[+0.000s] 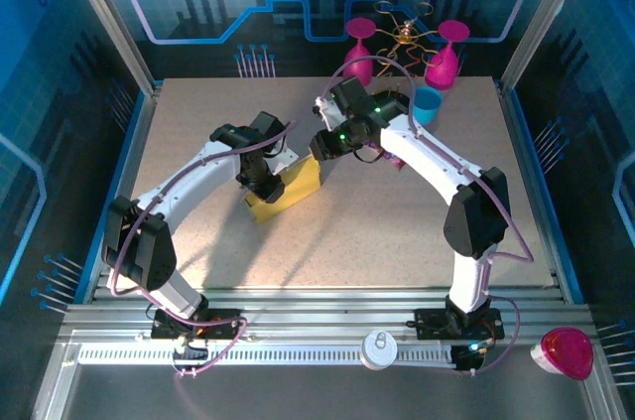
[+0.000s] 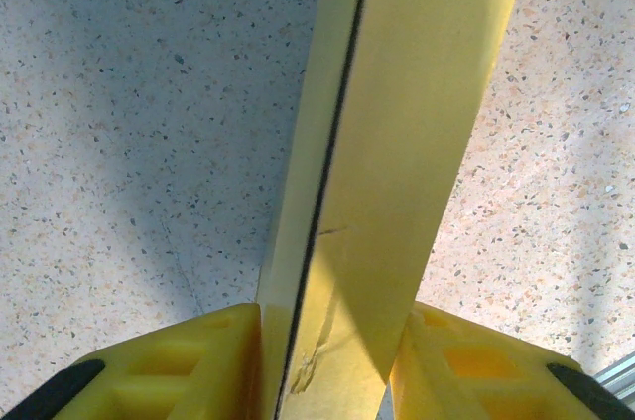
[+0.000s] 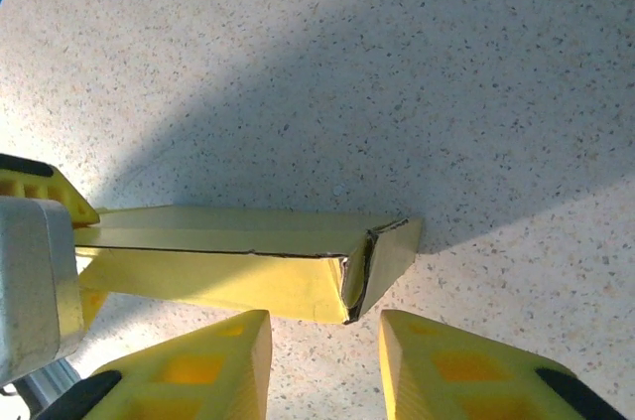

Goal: Fold the paper box

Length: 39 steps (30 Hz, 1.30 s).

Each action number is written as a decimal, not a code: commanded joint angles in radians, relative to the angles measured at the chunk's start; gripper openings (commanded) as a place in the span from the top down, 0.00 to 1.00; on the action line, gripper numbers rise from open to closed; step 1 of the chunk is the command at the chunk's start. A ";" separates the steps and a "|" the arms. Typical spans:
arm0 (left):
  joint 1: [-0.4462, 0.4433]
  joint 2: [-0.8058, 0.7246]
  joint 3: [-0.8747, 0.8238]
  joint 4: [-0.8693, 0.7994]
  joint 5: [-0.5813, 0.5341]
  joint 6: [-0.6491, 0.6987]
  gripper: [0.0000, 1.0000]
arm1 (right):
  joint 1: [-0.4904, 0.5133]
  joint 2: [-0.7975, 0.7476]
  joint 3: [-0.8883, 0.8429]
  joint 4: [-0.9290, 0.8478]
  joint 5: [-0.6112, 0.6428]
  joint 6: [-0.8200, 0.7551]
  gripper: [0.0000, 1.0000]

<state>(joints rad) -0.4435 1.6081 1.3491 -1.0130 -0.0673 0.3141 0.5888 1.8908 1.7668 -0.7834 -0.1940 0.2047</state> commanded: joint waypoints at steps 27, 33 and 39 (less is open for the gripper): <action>0.000 0.004 0.003 0.003 0.000 0.008 0.63 | 0.019 0.046 -0.058 0.092 -0.014 -0.125 0.78; 0.000 0.006 0.005 0.005 -0.010 0.003 0.63 | -0.026 -0.065 -0.134 0.148 -0.052 0.174 0.55; 0.001 0.009 0.007 0.003 -0.009 0.004 0.63 | -0.069 -0.196 -0.382 0.392 -0.152 0.894 0.40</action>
<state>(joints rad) -0.4435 1.6085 1.3491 -1.0107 -0.0746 0.3145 0.5358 1.7519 1.4693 -0.5491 -0.2630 0.6422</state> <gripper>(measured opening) 0.366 0.589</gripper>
